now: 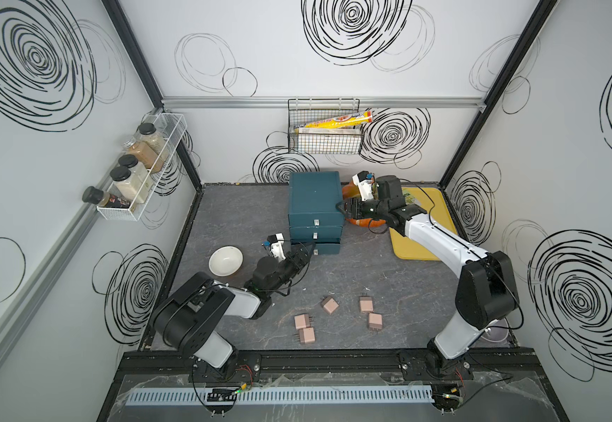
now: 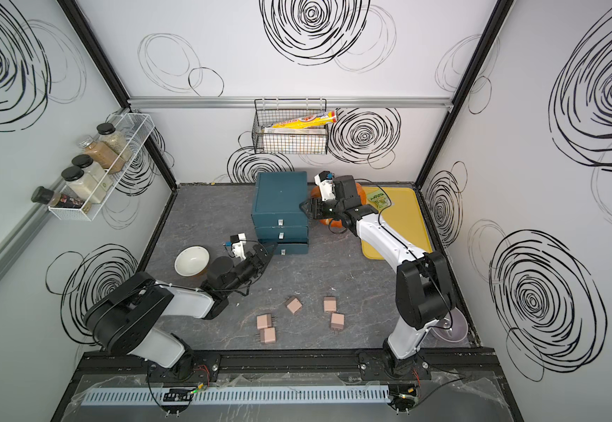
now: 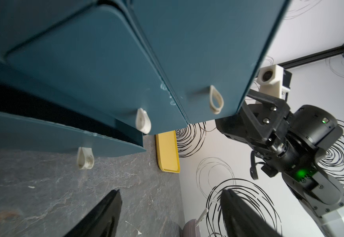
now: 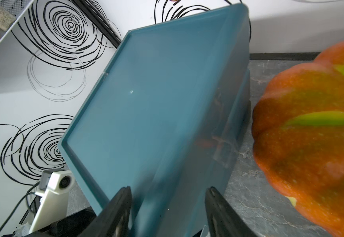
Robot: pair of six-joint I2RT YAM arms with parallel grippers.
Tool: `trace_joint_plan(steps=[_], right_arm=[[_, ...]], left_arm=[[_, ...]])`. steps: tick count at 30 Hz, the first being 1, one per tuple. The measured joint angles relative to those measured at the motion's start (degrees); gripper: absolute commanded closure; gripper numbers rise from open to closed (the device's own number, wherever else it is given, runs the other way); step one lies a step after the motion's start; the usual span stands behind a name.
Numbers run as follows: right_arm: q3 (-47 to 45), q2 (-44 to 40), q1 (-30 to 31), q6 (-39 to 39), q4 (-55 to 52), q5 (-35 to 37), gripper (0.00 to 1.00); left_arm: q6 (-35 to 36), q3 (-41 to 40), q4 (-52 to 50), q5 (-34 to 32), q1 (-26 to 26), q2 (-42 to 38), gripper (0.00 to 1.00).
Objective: Place the plugs into the drawer by color
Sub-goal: Open the drawer in the storage box.
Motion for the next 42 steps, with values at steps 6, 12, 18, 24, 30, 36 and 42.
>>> trace_joint_plan(steps=[6, 12, 18, 24, 30, 36, 42], right_arm=[[-1.2, -0.6, 0.0, 0.0, 1.0, -0.4, 0.39], [-3.0, -2.2, 0.0, 0.1, 2.2, 0.2, 0.39], [-3.2, -2.3, 0.0, 0.2, 2.3, 0.3, 0.39], [-2.5, -1.3, 0.0, 0.2, 2.3, -0.9, 0.39], [-2.5, -1.2, 0.0, 0.2, 2.4, -1.1, 0.40], [-2.5, -1.2, 0.0, 0.1, 2.5, -1.1, 0.43], [-2.5, -1.2, 0.0, 0.1, 2.6, -0.9, 0.44]], left_arm=[[-1.0, 1.2, 4.7, -3.2, -0.2, 6.8, 0.12], [-1.4, 7.3, 7.4, -3.3, -0.2, 13.8, 0.12], [-1.1, 11.0, 7.4, -3.3, -0.2, 17.5, 0.13], [-0.1, 12.3, 7.4, -3.7, 0.8, 18.0, 0.26], [1.6, 13.4, 6.6, -4.1, 1.2, 19.3, 0.45], [2.0, 14.6, 6.2, -3.5, 1.4, 20.0, 0.76], [2.5, 14.6, 6.7, -3.4, 1.4, 19.5, 1.00]])
